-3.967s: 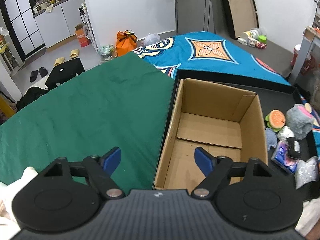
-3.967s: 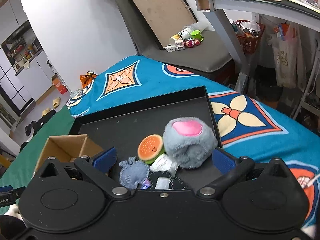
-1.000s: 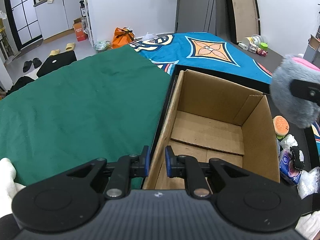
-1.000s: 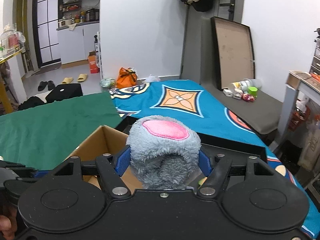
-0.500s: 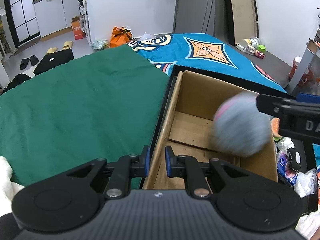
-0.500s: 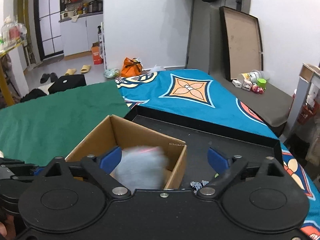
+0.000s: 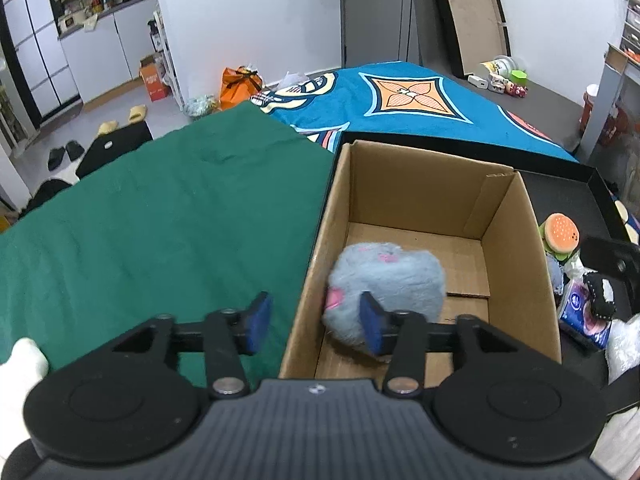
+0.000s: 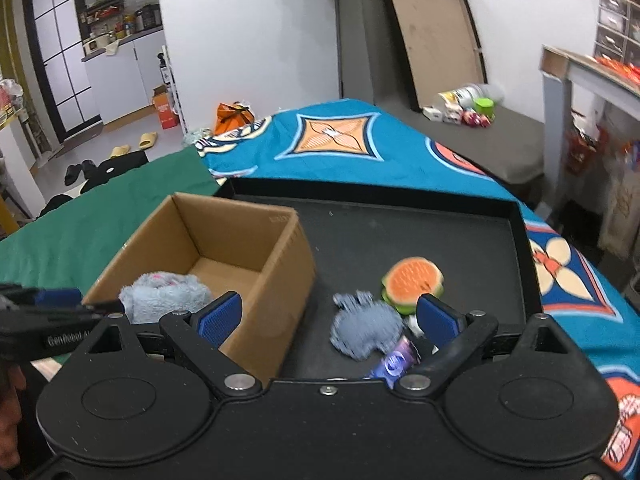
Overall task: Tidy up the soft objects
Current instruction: 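Open the right tool to drop the grey plush into the box, then grasp the clear plastic bag of white filling with the right tool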
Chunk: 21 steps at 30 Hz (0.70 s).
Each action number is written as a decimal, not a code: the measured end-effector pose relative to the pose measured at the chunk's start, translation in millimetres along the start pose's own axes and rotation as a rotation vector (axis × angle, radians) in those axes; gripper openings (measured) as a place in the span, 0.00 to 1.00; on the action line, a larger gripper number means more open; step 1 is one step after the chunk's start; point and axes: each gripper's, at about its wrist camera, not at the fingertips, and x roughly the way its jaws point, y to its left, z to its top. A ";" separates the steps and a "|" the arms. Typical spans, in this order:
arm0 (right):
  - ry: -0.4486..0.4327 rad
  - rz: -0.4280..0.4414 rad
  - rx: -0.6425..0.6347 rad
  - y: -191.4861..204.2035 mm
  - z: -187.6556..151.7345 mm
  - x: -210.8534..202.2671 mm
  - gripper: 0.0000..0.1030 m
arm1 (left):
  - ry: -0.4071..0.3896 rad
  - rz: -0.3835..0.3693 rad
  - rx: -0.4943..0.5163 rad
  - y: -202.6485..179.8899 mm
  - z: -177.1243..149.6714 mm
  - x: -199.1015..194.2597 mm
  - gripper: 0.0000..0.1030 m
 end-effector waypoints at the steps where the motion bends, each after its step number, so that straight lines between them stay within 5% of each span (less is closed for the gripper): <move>1: 0.005 -0.003 0.010 -3.0 -3.2 -1.5 0.92 | -0.006 0.008 0.013 -2.7 -0.3 -1.3 0.56; 15: 0.020 -0.052 0.170 -58.5 -47.7 -14.9 0.91 | -0.026 0.085 0.145 -28.5 -3.6 -6.8 0.73; 21: 0.010 -0.037 0.237 -89.4 -60.1 -16.9 0.82 | -0.036 0.121 0.185 -39.7 -4.6 -8.1 0.78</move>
